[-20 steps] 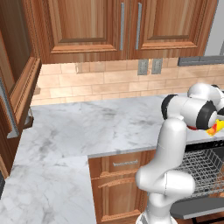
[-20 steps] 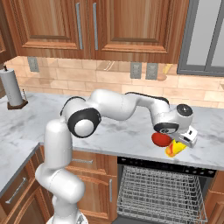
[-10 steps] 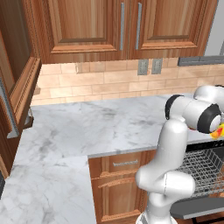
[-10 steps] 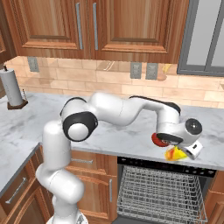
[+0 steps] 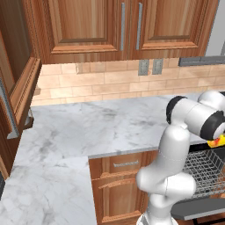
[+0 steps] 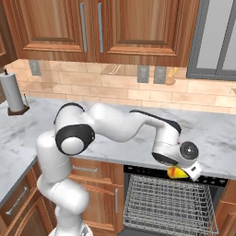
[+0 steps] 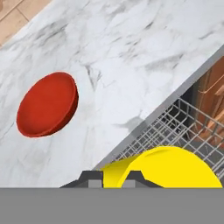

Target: Pick up the cup and bowl from the counter, place them in the dishwasher, and close the dishwasher door.

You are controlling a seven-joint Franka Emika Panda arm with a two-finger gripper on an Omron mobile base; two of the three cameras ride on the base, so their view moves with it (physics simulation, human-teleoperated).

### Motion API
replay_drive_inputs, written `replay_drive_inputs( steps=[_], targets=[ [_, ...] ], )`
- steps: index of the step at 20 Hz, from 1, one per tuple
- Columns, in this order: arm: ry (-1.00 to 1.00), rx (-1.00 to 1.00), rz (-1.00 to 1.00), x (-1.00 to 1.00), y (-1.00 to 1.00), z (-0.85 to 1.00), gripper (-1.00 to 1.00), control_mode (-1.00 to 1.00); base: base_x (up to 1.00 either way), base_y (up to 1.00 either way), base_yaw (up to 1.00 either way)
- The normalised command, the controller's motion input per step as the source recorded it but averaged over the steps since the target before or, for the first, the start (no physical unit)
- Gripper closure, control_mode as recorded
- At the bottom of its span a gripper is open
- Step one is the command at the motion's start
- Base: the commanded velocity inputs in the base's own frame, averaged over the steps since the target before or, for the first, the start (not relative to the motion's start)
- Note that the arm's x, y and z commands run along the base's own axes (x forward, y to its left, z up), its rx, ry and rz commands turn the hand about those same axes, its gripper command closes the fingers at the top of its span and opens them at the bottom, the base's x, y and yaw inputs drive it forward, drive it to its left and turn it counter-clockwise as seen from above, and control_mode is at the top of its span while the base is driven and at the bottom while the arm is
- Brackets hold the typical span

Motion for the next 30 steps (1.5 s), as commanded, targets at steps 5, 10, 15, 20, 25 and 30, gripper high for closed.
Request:
replay_drive_inputs(
  steps=[5,10,15,20,25,30],
  targets=[
    [0.0,0.04,-0.15,-0.06,0.0,-0.33,1.0,-1.0,0.0,0.0,0.0],
    [0.0,0.18,-0.18,-0.04,-0.02,-0.37,1.0,-1.0,0.0,0.0,0.0],
    [0.0,0.22,-0.19,-0.01,-0.07,-0.44,1.0,-1.0,0.0,0.0,0.0],
    [0.0,0.18,-0.15,0.0,-0.15,-0.39,1.0,-1.0,0.0,0.0,0.0],
    [0.0,0.09,-0.13,0.0,-0.07,-0.45,1.0,-1.0,0.0,0.0,0.0],
    [0.0,0.04,-0.09,-0.02,-0.01,-0.56,1.0,-1.0,0.0,0.0,0.0]
  ],
)
